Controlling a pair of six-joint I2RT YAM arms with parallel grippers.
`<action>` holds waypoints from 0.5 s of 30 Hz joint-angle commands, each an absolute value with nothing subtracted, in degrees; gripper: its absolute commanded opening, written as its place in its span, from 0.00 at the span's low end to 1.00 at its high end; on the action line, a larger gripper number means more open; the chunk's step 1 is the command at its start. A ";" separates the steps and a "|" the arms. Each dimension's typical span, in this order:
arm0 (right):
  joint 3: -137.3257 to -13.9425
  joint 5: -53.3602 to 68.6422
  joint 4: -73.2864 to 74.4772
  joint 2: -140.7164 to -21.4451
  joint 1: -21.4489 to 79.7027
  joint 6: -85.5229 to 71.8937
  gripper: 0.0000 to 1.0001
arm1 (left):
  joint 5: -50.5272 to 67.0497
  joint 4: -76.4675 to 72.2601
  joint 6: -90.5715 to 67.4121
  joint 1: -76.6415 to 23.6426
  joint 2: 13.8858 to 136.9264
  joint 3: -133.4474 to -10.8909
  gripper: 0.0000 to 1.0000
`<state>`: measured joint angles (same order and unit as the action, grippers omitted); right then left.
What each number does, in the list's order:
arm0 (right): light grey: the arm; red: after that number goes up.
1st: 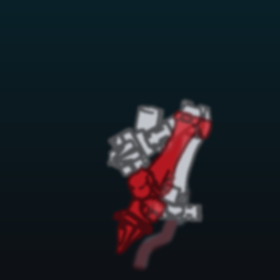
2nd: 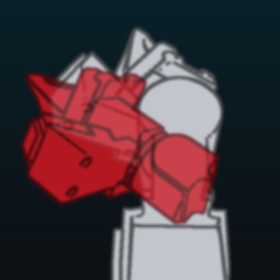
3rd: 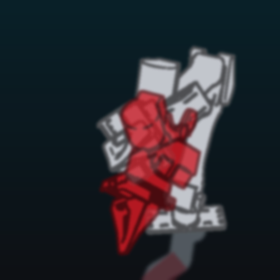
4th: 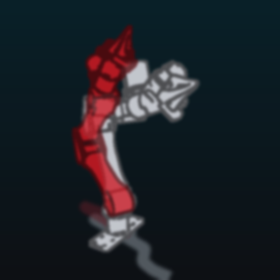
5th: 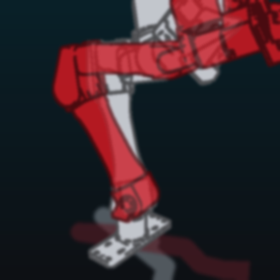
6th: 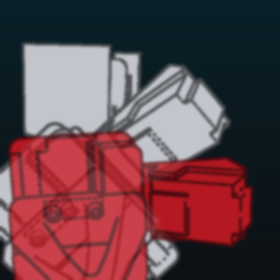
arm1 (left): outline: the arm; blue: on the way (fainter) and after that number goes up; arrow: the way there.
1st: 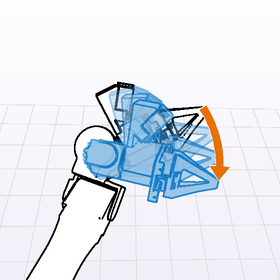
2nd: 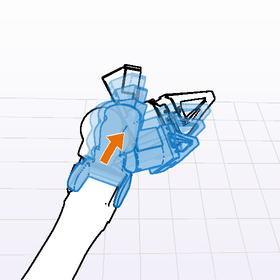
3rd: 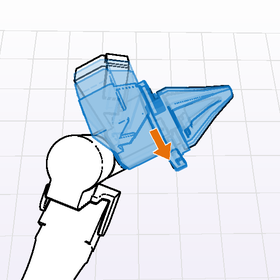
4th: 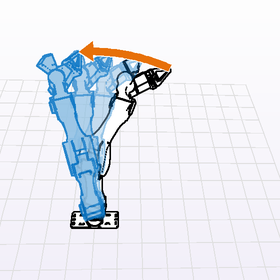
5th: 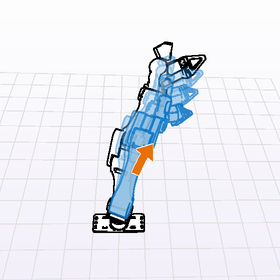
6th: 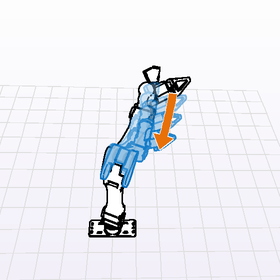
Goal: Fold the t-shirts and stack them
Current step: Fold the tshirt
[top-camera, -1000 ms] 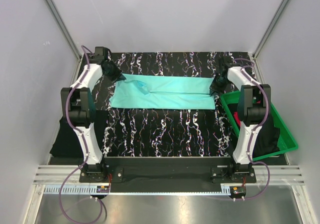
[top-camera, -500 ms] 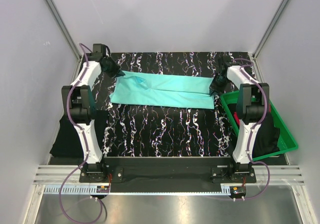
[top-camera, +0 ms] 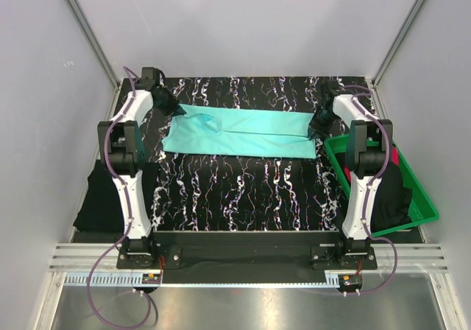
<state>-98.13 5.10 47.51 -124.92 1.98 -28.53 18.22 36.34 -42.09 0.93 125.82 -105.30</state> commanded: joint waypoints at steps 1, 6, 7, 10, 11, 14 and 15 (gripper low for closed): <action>-103.70 3.16 47.02 -127.60 1.14 -29.70 0.18 | 17.85 34.28 -38.51 1.05 128.31 -111.52 0.02; -111.09 2.38 49.30 -127.36 0.62 -27.69 0.44 | 17.58 34.54 -35.51 1.41 127.89 -115.31 0.38; -111.27 2.29 50.52 -125.61 0.70 -25.77 0.47 | 17.06 34.80 -34.72 1.49 125.71 -114.53 0.42; -108.30 1.32 50.80 -120.26 0.70 -23.04 0.54 | 13.55 36.46 -32.18 1.32 120.95 -111.38 0.54; -107.50 1.49 50.80 -119.19 0.62 -22.59 0.55 | 12.32 36.82 -31.47 1.32 116.67 -110.14 0.55; -103.20 5.87 49.75 -115.93 0.79 -23.02 0.55 | 11.07 36.83 -29.01 1.23 109.02 -103.64 0.56; -101.62 7.28 48.61 -115.41 0.88 -23.64 0.55 | 11.77 36.83 -28.66 1.06 107.42 -101.97 0.54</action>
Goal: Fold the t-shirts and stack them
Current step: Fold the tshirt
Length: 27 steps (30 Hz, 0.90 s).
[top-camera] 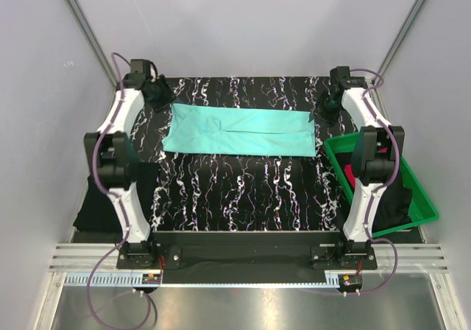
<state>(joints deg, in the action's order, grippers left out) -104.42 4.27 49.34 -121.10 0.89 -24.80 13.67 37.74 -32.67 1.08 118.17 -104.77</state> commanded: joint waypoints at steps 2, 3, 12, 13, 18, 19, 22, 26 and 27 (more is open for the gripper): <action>-97.48 10.70 45.01 -114.26 1.49 -25.48 0.54 | 15.54 36.21 -28.13 0.27 105.30 -96.52 0.52; -96.51 11.94 44.13 -114.17 1.67 -25.92 0.54 | 16.95 35.60 -28.04 0.26 103.99 -94.59 0.51; -95.45 16.70 41.92 -117.24 3.08 -27.16 0.27 | 27.33 24.44 -32.60 -7.99 111.34 -88.85 0.30; -95.28 16.79 41.75 -117.77 3.08 -27.68 0.25 | 27.25 23.39 -33.65 -8.61 113.62 -90.08 0.28; -94.48 17.23 41.92 -118.74 3.08 -28.21 0.21 | 26.46 20.75 -36.56 -8.79 119.52 -93.42 0.19; -94.31 17.14 41.92 -119.00 2.99 -28.39 0.21 | 26.98 20.31 -37.17 -8.70 120.66 -94.65 0.18; -94.04 16.17 41.92 -119.09 3.08 -28.48 0.21 | 28.38 19.95 -38.23 -8.96 124.97 -97.63 0.16; -94.13 16.17 41.92 -119.44 2.99 -28.92 0.21 | 28.39 18.28 -39.46 -9.49 127.96 -99.75 0.15; -94.04 15.91 42.01 -119.62 2.90 -29.00 0.21 | 28.39 17.76 -39.64 -9.84 129.01 -100.28 0.15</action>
<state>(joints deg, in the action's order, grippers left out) -94.02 15.75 42.87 -119.22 2.90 -28.34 26.44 22.33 -38.00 -9.06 127.59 -96.57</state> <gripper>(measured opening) 0.209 0.154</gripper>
